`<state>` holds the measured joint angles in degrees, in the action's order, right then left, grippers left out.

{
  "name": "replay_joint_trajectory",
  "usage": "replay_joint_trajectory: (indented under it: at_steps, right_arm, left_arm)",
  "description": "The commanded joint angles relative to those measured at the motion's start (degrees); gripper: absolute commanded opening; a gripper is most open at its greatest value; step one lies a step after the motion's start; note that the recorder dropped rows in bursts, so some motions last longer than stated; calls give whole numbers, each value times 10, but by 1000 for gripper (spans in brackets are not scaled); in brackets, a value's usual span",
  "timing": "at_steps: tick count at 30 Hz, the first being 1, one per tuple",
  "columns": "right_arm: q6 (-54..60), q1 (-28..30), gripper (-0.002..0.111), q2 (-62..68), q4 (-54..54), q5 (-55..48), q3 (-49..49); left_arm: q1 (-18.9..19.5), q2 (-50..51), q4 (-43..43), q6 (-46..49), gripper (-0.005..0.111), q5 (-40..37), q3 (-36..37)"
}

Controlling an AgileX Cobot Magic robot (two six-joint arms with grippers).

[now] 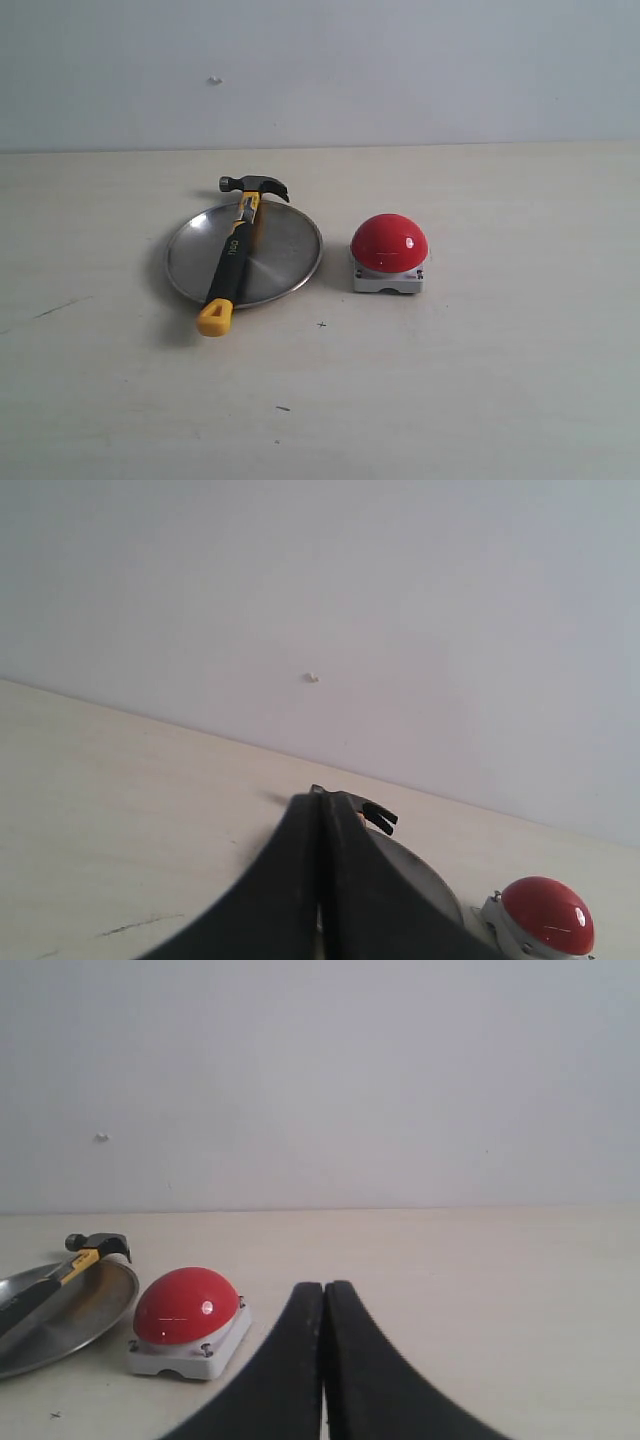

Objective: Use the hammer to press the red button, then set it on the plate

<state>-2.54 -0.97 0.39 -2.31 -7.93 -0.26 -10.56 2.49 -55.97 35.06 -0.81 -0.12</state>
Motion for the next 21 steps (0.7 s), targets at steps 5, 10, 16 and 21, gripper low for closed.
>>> replay_joint_trajectory:
  at_steps: [5,10,16,21]
  right_arm:
    - [-7,3,0,-4,8,-8,3]
    - [-6,3,0,-4,7,-8,3]
    - [-6,3,0,-4,7,-8,3]
    - [-5,3,0,-4,7,-8,3]
  left_arm:
    - [0,-4,1,2,0,1,1]
    - [0,-4,1,2,0,1,1]
    - [0,-4,1,2,0,1,1]
    - [0,-4,1,2,0,1,1]
